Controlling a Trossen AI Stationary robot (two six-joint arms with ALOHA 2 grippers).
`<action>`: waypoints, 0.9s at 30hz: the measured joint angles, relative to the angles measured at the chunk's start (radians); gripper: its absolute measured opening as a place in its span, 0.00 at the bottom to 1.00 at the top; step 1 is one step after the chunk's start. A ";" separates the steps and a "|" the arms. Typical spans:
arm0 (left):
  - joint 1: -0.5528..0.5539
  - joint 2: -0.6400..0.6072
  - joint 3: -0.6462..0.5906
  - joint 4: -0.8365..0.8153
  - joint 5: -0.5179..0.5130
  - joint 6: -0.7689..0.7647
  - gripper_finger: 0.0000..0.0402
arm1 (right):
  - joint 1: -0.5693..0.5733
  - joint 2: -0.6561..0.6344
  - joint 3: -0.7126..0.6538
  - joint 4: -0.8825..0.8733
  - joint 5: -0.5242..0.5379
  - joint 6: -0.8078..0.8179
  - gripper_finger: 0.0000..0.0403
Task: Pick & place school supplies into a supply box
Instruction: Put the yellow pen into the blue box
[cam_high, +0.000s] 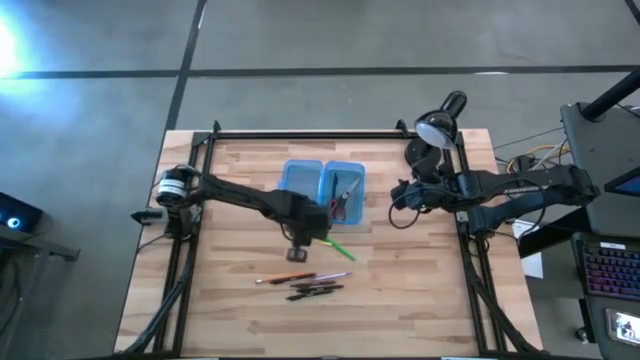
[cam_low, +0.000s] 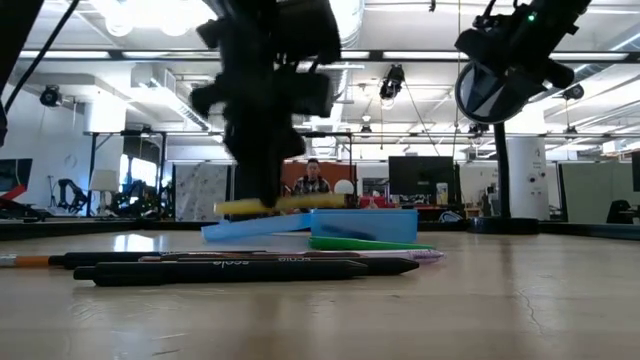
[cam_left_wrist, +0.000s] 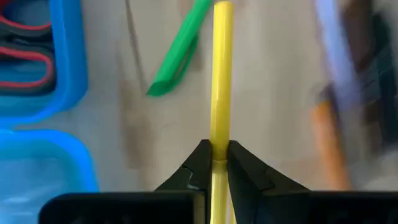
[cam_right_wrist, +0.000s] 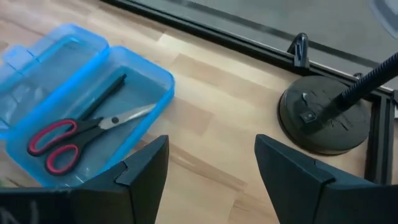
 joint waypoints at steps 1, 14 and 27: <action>0.002 -0.002 0.019 0.006 0.021 -0.081 0.04 | 0.000 -0.002 0.003 0.000 0.004 0.015 0.57; 0.220 -0.009 0.103 0.299 0.074 -0.991 0.04 | 0.023 -0.091 0.006 -0.001 0.062 0.155 0.57; 0.314 0.132 0.102 0.519 0.074 -1.126 0.04 | 0.022 -0.110 0.006 -0.002 0.102 0.193 0.57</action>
